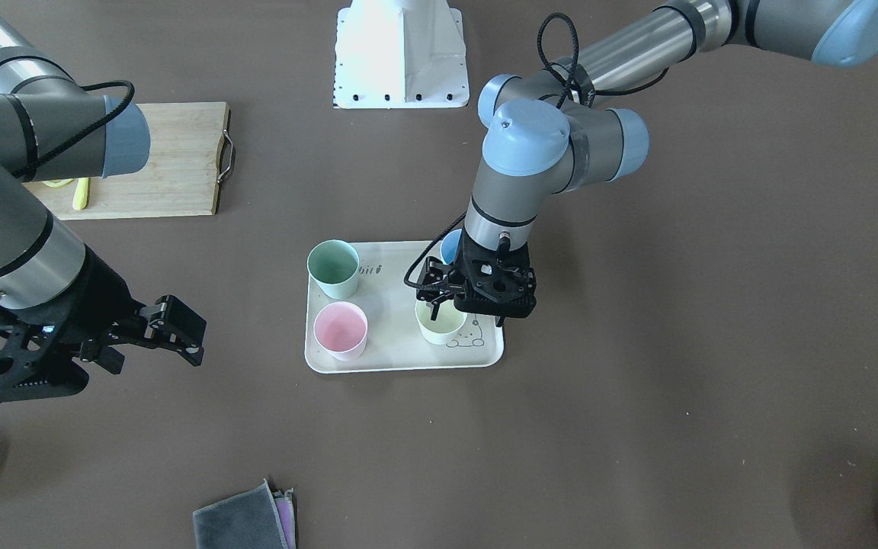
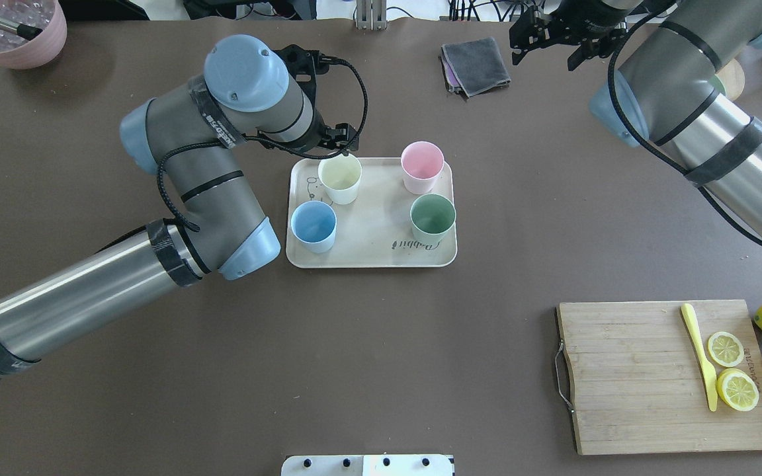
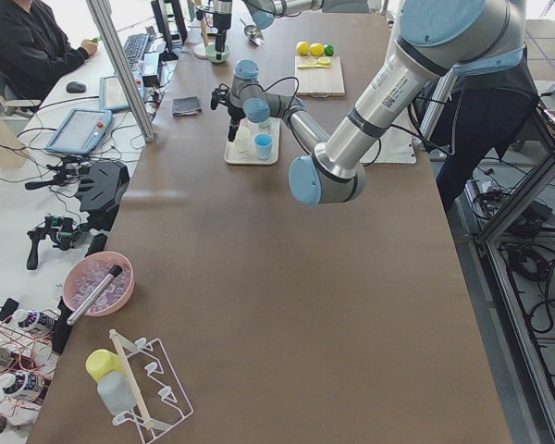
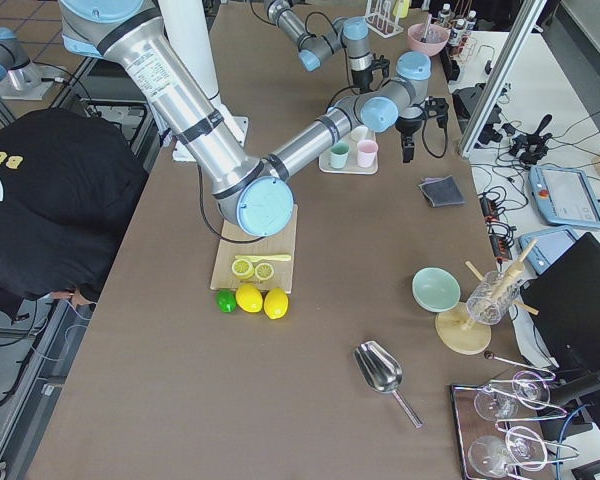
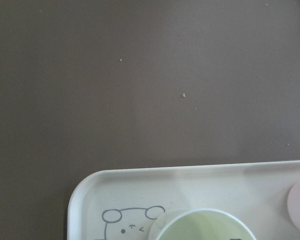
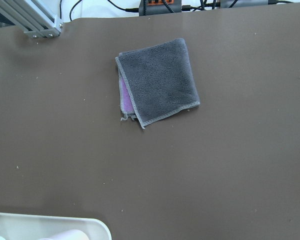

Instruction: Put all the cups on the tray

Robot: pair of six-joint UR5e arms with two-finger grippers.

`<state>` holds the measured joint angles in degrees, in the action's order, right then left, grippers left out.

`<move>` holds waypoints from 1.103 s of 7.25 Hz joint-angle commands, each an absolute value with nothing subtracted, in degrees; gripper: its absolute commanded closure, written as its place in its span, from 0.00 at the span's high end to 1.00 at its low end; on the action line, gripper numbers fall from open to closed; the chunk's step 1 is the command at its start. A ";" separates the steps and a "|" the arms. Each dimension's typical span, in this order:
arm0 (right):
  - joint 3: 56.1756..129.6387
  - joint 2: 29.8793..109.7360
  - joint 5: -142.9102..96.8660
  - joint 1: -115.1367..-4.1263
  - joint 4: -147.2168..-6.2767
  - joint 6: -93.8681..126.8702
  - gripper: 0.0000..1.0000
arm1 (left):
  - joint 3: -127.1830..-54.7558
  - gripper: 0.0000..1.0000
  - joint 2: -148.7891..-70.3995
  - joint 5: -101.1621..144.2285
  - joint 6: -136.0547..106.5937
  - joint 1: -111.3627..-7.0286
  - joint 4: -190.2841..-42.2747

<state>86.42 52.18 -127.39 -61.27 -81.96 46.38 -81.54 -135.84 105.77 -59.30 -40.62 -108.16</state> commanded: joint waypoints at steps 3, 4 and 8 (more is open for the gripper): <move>88.24 57.65 -130.78 -69.94 -96.81 20.37 1.00 | -95.16 0.98 -121.15 110.35 -41.16 -52.68 -107.85; 89.11 62.44 -130.87 -72.48 -97.20 14.56 1.00 | -95.53 0.98 -116.24 118.13 -35.30 -59.87 -107.93; 89.56 76.44 -130.43 -83.56 -96.42 2.83 1.00 | -95.10 0.98 -103.39 125.41 -23.91 -74.58 -109.25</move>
